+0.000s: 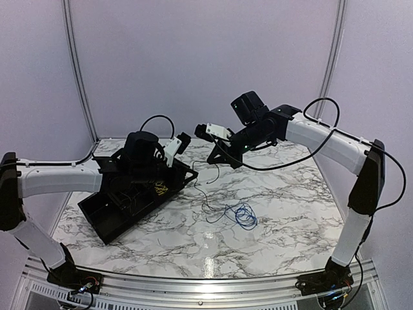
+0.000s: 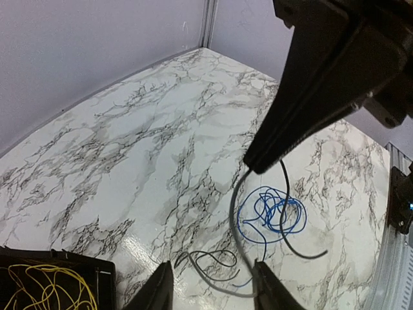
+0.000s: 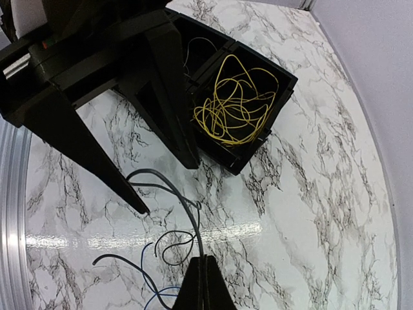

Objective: Untangle the cables

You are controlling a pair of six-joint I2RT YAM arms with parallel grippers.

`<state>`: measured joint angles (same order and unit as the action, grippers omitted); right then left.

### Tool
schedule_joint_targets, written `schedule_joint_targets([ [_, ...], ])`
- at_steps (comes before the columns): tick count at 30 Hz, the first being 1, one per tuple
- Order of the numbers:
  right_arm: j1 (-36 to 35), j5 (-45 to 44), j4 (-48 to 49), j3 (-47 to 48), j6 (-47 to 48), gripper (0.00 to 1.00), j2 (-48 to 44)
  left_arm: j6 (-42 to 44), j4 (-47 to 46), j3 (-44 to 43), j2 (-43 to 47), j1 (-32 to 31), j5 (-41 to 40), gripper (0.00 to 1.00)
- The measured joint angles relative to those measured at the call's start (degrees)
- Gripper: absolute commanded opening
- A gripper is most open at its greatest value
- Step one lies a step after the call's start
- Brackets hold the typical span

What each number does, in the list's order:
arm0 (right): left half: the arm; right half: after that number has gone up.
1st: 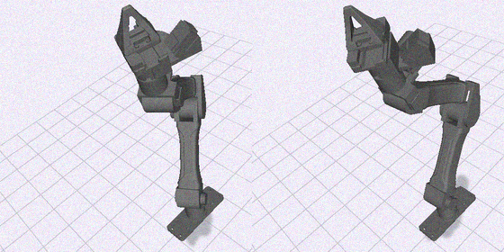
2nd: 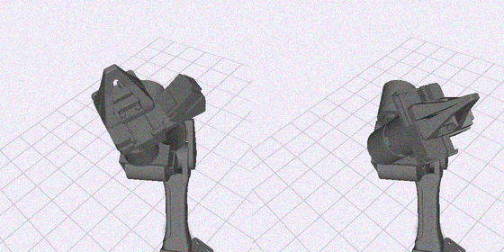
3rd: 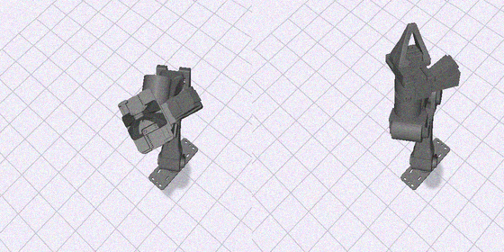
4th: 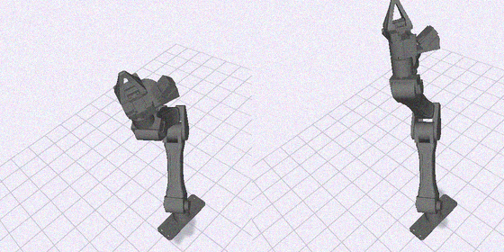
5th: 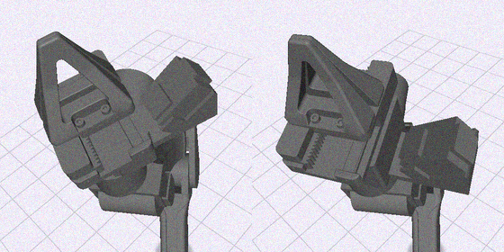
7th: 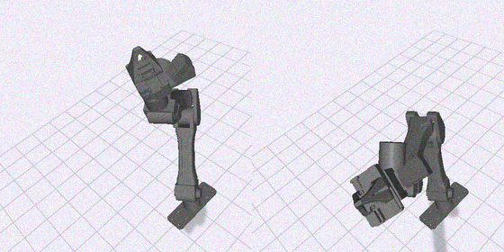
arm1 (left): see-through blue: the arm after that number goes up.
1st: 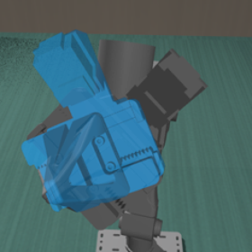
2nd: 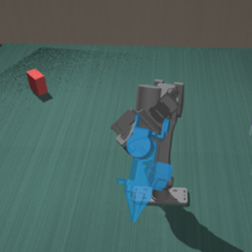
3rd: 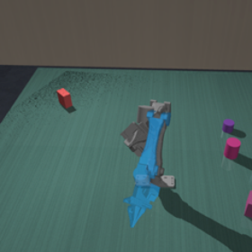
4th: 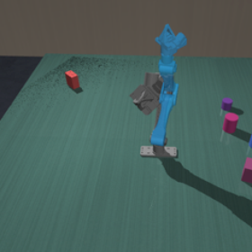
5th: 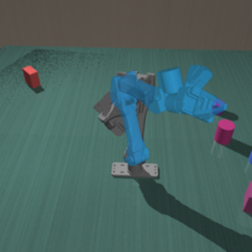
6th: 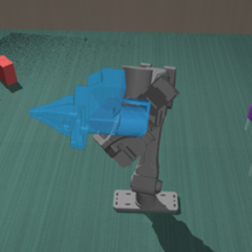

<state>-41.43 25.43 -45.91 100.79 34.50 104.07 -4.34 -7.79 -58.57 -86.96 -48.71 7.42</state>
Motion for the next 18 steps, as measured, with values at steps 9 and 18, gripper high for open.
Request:
schedule_joint_targets([
  [9, 0.00, -1.55, 0.81, -0.57, -0.09, 0.00, -0.11, 1.42, -1.81, -3.19, -2.27, 0.00, -0.70, 0.00],
  [18, 1.05, -2.16, 8.70, -13.00, -1.09, 0.34, -3.02, 0.85, 8.68, -6.80, 1.25, -0.63, -6.93, 0.00],
])
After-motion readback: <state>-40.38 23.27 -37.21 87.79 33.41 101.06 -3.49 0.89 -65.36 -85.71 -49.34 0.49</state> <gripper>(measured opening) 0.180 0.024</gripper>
